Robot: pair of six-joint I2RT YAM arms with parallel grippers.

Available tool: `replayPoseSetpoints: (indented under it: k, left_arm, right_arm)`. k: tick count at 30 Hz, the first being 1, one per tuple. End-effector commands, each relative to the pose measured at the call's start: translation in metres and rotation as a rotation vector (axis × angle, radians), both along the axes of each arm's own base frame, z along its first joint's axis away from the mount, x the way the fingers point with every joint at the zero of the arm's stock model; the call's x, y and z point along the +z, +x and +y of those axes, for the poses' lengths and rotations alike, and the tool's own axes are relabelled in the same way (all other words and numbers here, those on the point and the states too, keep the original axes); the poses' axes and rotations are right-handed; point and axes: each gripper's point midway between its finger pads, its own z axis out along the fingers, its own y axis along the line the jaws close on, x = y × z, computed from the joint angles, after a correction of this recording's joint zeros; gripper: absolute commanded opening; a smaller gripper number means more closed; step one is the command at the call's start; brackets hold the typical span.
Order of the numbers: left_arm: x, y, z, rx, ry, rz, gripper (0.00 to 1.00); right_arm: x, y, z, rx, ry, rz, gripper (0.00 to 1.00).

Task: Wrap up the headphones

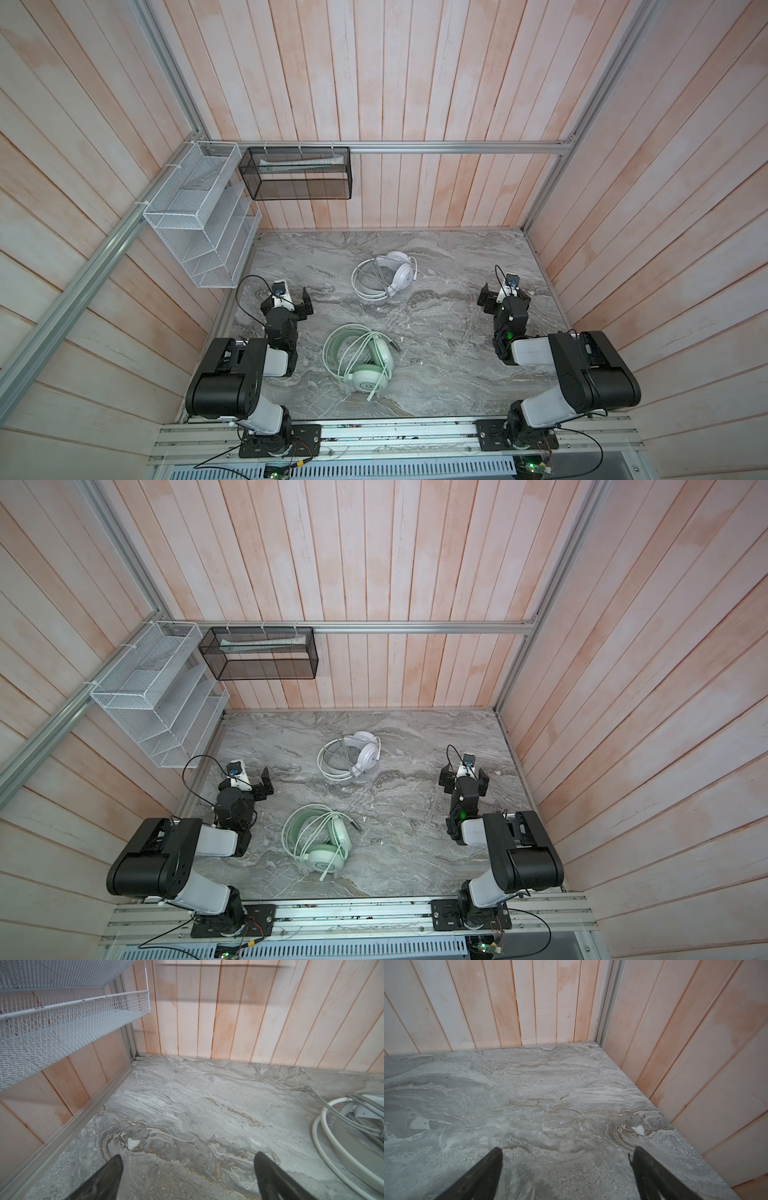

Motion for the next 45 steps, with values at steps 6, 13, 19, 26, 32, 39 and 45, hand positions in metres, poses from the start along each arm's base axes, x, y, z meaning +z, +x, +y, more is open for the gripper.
replayPoseSetpoints:
  k: [6,13,19,26,32,39,45]
  left_arm:
    - [0.009,0.003,0.0,-0.008,-0.009,-0.033,0.99]
    - [0.01,0.003,0.0,-0.007,-0.008,-0.034,0.99]
    - [0.009,0.003,-0.001,-0.008,-0.009,-0.033,0.99]
    - [0.01,0.003,0.0,-0.007,-0.009,-0.034,0.98]
    - [0.01,0.003,-0.001,-0.008,-0.009,-0.034,0.99]
    - [0.01,0.003,-0.001,-0.008,-0.009,-0.035,0.99]
    - [0.009,0.003,0.0,-0.007,-0.009,-0.033,0.98]
  right_arm:
    - [0.013,-0.03,0.003,0.0,-0.015,-0.148,0.98]
    - [0.016,-0.029,0.002,-0.002,-0.011,-0.161,0.98]
    - [0.015,-0.03,0.002,-0.001,-0.011,-0.155,0.98]
    - [0.016,-0.03,0.003,0.001,-0.013,-0.159,0.98]
    - [0.016,-0.03,0.003,0.0,-0.012,-0.16,0.98]
    - [0.015,-0.03,0.003,0.002,-0.014,-0.157,0.98]
    - [0.016,-0.03,0.003,0.001,-0.013,-0.159,0.98]
